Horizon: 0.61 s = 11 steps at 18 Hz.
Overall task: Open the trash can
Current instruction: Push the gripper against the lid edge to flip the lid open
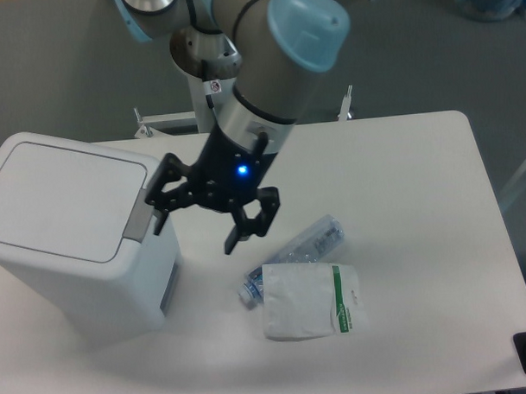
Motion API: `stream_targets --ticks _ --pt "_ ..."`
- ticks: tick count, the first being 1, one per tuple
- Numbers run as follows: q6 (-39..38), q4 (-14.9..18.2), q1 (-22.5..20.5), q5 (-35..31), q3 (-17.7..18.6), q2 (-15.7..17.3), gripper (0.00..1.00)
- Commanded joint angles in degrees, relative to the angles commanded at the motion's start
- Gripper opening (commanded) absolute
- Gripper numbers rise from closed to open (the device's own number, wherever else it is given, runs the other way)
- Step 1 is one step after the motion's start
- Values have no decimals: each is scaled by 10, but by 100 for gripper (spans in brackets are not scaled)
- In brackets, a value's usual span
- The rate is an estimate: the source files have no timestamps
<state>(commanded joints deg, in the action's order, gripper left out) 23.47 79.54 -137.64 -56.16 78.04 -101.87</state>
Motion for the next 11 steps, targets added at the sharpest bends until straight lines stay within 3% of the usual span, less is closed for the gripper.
stream_targets --ticks 8,11 --pt "-6 -4 -1 -30 10 -2 100" --pt "-5 -7 -1 -28 31 2 100"
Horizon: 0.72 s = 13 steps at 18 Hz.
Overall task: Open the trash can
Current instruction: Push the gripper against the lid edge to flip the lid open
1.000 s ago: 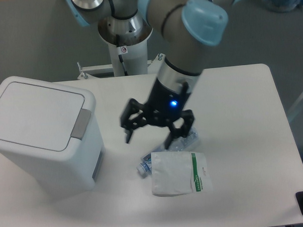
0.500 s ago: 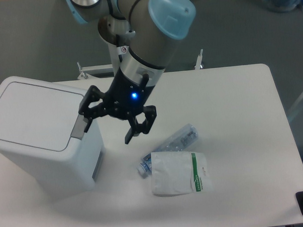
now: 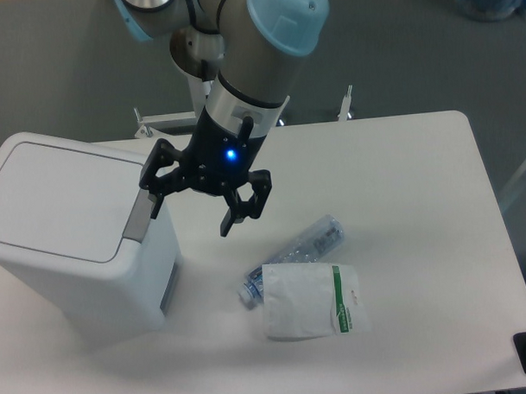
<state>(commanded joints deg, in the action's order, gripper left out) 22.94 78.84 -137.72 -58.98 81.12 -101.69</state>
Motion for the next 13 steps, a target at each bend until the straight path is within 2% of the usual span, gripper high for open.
stream_targets --ticks 13 --pt "2 -1 11 0 12 -8 100"
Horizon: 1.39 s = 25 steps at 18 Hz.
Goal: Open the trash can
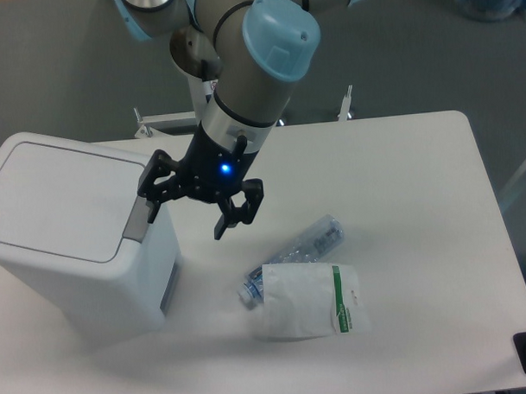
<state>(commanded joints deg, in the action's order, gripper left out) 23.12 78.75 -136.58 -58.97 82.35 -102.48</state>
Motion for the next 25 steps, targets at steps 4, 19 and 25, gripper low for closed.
stream_targets --ticks 4,19,25 --pt "-1 -11 1 -1 4 -4 100" --pt "-1 -15 1 0 7 -4 100" --pt "18 -44 -1 -1 -14 0 100"
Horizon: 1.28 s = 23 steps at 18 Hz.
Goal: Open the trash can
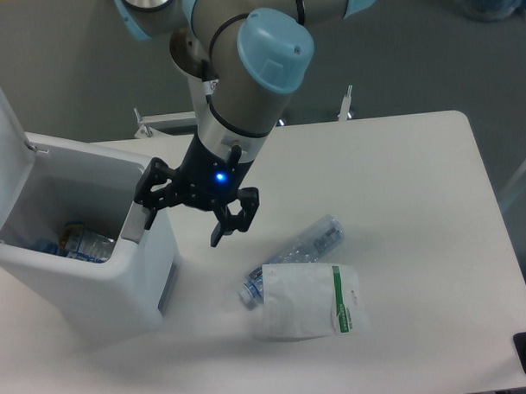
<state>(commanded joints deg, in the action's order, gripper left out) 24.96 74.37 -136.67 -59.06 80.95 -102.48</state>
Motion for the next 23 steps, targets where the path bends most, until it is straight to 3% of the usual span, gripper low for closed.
stream_targets --ticks 3,6,11,15,19,23 --pt "19 -6 -10 -1 -8 3 100" --pt "66 -18 -52 -21 -10 4 100" --pt "166 -28 -97 -88 -10 -15 100" --pt "207 -37 -135 -163 5 -37 100" --pt "253 -38 -173 -173 23 -49 100" --pt "383 -37 -188 -191 25 -52 100"
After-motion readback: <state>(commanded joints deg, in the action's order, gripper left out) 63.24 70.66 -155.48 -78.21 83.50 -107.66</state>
